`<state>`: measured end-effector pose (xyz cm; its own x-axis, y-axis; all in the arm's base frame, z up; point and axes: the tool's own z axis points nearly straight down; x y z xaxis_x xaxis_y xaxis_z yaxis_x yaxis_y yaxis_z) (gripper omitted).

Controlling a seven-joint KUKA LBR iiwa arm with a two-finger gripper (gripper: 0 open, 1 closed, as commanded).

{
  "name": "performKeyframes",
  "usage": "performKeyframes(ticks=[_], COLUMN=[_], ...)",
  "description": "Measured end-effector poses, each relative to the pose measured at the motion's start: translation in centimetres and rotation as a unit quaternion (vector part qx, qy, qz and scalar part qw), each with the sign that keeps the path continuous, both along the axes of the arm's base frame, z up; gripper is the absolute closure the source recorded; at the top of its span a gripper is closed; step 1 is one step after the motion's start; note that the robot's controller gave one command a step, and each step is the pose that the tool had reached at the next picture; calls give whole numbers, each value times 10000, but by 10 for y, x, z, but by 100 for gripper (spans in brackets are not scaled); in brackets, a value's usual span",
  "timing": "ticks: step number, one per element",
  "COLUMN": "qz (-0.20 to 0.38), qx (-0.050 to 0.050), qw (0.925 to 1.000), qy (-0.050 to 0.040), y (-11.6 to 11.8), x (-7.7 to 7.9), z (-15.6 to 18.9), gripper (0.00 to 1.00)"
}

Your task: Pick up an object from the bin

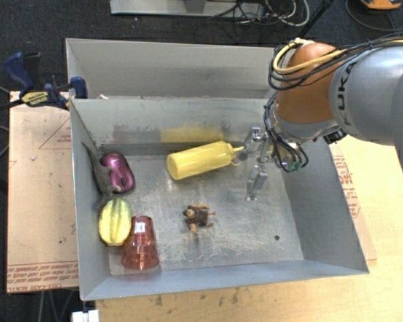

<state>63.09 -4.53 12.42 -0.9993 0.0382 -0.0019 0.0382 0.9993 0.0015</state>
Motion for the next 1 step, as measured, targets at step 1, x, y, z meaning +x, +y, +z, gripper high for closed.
performKeyframes(ticks=[1], qz=[733], qx=[-17], qw=[9973], qy=[-23], y=[-14], x=[5], z=[8], gripper=[0])
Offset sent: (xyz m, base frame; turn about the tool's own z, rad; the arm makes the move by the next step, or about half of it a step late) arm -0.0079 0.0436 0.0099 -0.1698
